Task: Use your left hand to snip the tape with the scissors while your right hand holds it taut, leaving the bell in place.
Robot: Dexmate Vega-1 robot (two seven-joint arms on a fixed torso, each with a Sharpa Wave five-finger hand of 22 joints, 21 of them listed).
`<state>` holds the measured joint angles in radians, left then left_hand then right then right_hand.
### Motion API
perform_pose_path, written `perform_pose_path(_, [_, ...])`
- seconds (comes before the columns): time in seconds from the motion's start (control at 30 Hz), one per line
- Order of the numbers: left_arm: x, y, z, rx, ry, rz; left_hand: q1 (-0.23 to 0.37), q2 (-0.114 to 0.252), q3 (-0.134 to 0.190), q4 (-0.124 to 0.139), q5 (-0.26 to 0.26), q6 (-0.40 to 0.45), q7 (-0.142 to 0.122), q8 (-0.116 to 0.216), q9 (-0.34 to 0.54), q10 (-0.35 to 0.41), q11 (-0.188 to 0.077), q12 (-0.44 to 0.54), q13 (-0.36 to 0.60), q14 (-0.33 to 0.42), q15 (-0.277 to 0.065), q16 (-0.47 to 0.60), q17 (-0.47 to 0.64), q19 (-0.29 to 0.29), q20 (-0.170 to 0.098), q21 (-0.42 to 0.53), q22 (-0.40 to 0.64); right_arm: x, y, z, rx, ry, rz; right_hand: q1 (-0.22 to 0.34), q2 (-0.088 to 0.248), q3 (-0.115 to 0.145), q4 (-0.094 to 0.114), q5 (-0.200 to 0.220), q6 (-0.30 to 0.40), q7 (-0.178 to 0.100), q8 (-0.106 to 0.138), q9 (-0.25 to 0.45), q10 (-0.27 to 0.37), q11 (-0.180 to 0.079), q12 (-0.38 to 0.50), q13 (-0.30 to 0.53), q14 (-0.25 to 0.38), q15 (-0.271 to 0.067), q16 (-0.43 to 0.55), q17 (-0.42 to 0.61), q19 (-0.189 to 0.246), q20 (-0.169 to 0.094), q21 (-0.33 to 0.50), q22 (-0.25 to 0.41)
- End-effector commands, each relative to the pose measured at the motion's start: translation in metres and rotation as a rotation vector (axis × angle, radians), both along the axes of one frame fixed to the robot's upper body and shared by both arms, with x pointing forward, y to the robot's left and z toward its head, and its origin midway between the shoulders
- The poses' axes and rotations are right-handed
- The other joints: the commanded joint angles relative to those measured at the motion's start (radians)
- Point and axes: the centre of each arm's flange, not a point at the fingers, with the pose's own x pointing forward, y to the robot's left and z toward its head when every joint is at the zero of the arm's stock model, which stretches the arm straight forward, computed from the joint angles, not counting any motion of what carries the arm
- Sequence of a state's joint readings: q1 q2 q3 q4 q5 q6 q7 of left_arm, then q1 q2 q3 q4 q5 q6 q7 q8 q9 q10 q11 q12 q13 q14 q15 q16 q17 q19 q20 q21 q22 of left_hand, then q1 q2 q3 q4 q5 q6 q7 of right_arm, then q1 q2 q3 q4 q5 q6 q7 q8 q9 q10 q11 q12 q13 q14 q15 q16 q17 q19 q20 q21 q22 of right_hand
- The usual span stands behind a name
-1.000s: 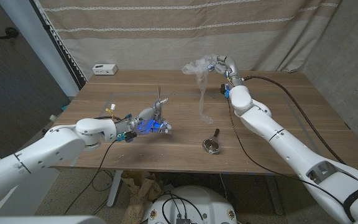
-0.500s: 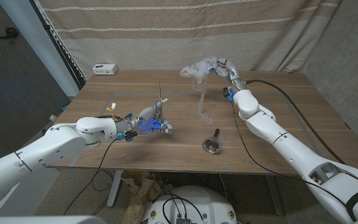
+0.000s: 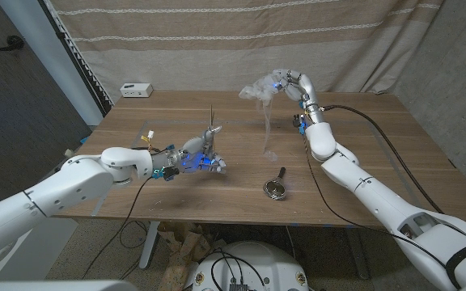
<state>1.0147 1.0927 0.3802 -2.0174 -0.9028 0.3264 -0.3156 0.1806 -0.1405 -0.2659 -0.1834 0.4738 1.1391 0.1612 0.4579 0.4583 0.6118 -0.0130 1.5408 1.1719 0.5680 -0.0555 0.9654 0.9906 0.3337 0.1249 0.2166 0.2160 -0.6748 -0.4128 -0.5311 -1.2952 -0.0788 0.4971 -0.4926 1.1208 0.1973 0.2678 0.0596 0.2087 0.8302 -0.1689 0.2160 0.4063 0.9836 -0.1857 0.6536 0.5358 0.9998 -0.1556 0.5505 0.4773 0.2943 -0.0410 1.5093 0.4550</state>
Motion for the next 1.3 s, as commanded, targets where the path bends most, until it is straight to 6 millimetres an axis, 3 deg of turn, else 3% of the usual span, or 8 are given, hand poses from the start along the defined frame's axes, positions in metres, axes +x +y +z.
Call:
perform_pose_path(0.03, [0.001,-0.006,0.004,0.004,0.014,-0.055,-0.018,-0.032,-0.083,0.059,0.005,-0.01,0.019,0.0,0.004,0.032,-0.019,0.038,0.069,-0.002,-0.005,0.007,0.001,0.002,0.004,0.002,0.003,-0.01,0.008,-0.015,-0.049,-0.145,-0.083,-0.013,0.0,-0.001,0.007,0.001,0.006,-0.009,0.002,0.002,-0.003,-0.005,-0.004,0.001,-0.004,-0.078,0.001,0.001,-0.009,-0.156,0.008,-0.002])
perform_pose_path(0.33, [0.0,-0.007,0.0,0.001,0.023,-0.053,-0.019,-0.032,-0.083,0.058,0.005,-0.011,0.018,-0.002,0.007,0.033,-0.019,0.038,0.069,-0.001,-0.007,0.009,-0.003,0.001,0.005,0.001,0.003,-0.012,0.019,-0.027,-0.069,-0.169,-0.102,-0.017,0.0,-0.003,0.008,0.004,0.009,-0.011,0.002,0.002,0.009,-0.004,-0.007,-0.006,-0.005,-0.079,0.0,0.0,-0.013,-0.156,0.014,-0.009])
perform_pose_path(0.57, [0.001,-0.009,-0.001,0.011,0.025,-0.064,-0.019,-0.032,-0.083,0.058,0.005,-0.006,0.021,-0.005,0.003,0.034,-0.019,0.037,0.069,0.0,-0.005,0.011,-0.006,0.0,0.008,0.001,0.003,-0.013,0.019,-0.022,-0.017,-0.152,-0.092,-0.02,0.002,-0.004,0.01,0.006,0.011,0.001,0.003,0.004,0.017,-0.002,-0.009,-0.01,0.006,-0.078,0.004,-0.001,-0.01,-0.156,0.019,-0.015])
perform_pose_path(1.1, [0.004,-0.018,-0.001,0.02,0.033,-0.127,-0.019,-0.031,-0.083,0.058,0.006,-0.005,0.018,-0.006,0.009,0.038,-0.019,0.038,0.07,0.0,-0.007,0.017,-0.006,0.0,0.007,0.001,0.003,-0.024,0.034,-0.031,-0.028,-0.329,-0.113,-0.025,-0.001,-0.01,0.011,0.01,0.015,-0.024,0.005,0.006,0.009,-0.009,-0.031,-0.029,0.022,-0.079,0.01,-0.001,-0.017,-0.155,0.026,-0.032])
perform_pose_path(1.3, [0.003,-0.02,0.001,0.026,0.029,-0.144,-0.019,-0.032,-0.083,0.058,0.006,-0.004,0.022,-0.006,0.009,0.038,-0.02,0.038,0.07,0.001,-0.008,0.019,-0.006,-0.001,0.009,0.001,0.003,-0.016,0.038,-0.038,-0.031,-0.311,-0.13,-0.027,-0.001,-0.011,0.011,0.012,0.018,-0.025,0.005,0.006,0.011,-0.01,-0.037,-0.036,0.024,-0.079,0.01,-0.003,-0.016,-0.156,0.028,-0.035])
